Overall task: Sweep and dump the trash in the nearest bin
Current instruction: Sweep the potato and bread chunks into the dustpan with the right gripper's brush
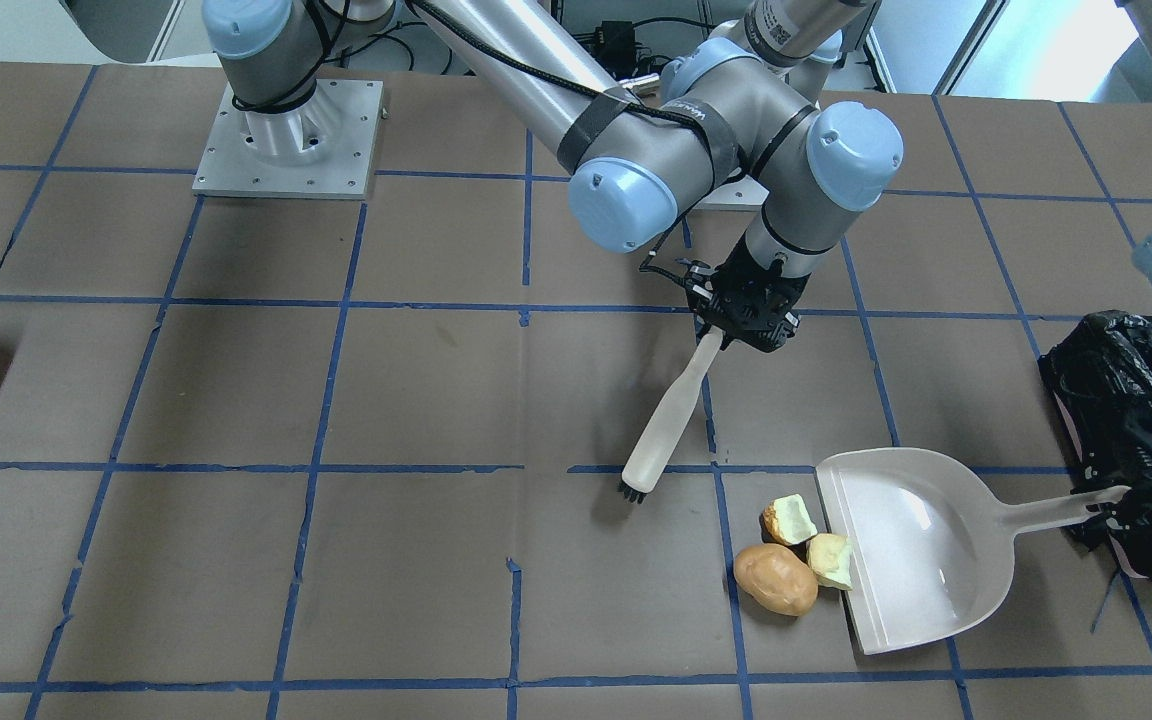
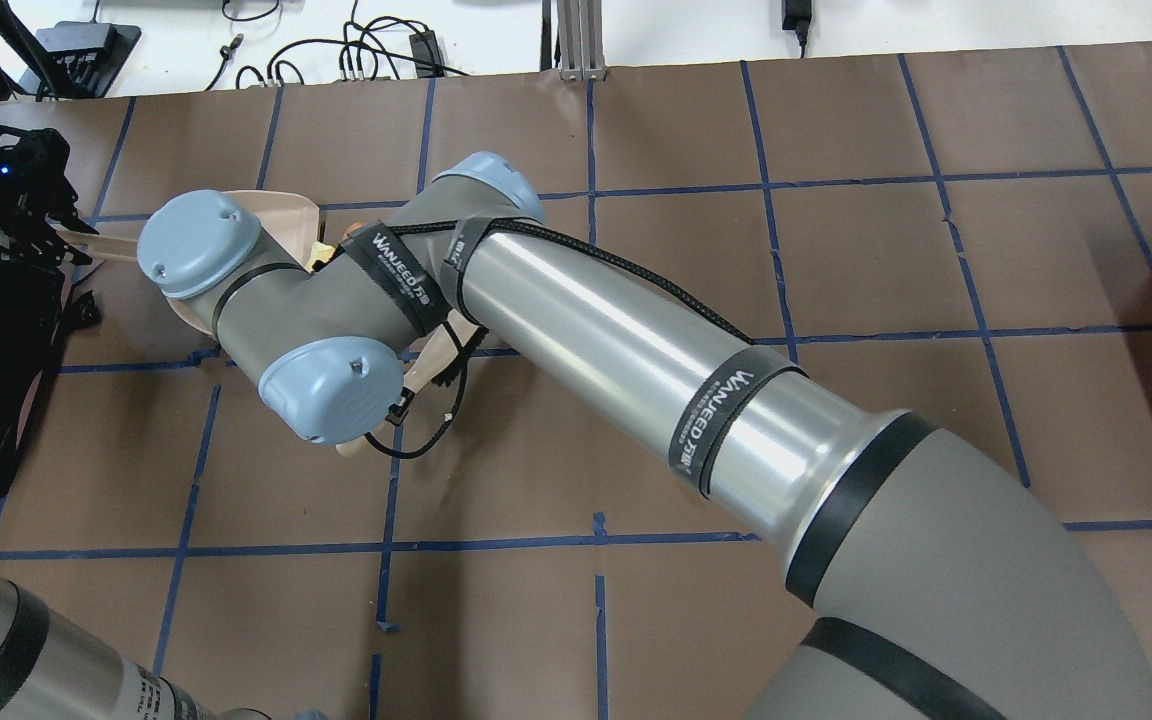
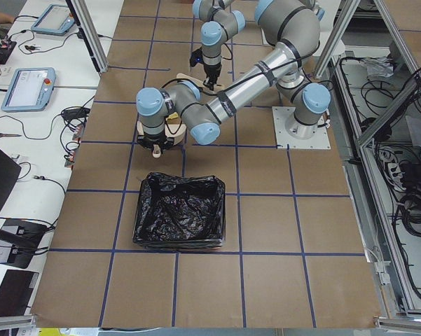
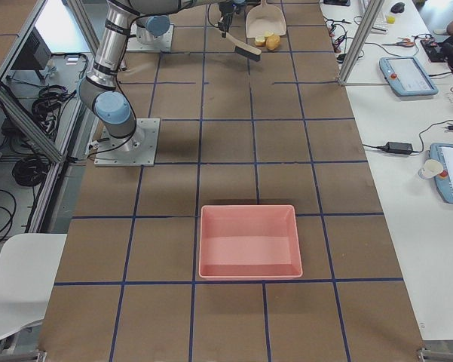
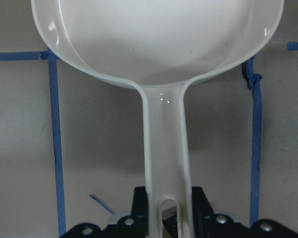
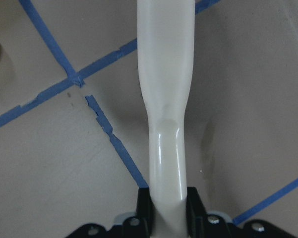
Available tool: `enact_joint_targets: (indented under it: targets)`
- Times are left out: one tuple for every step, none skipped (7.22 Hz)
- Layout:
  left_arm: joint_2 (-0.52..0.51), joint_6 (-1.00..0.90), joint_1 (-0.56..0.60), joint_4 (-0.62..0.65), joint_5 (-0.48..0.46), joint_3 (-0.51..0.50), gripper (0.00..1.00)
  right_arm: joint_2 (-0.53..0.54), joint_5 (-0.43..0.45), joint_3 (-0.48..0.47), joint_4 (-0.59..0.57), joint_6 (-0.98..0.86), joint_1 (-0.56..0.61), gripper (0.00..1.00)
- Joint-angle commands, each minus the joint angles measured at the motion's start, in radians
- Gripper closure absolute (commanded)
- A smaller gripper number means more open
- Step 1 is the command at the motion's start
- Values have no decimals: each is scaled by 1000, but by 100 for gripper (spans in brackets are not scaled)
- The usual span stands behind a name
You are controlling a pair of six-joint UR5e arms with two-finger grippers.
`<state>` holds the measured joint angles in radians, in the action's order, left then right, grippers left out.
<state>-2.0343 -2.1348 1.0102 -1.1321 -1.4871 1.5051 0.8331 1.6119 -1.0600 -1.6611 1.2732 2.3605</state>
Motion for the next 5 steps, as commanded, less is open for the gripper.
enact_joint_targets:
  targets:
    - [19, 3, -2, 0, -2, 21, 92, -92, -7, 133, 53, -18, 6, 100]
    - [16, -2, -4, 0, -2, 18, 92, -101, -7, 165, 58, -29, 6, 100]
    - [14, -2, -5, 0, -1, 17, 92, -108, -4, 176, 58, -49, 6, 100]
    - [13, -2, -7, 2, -2, 15, 92, -112, -6, 199, 55, -76, 6, 100]
    - [8, -2, -8, 2, -2, 14, 92, -136, -6, 215, 46, -87, 6, 100]
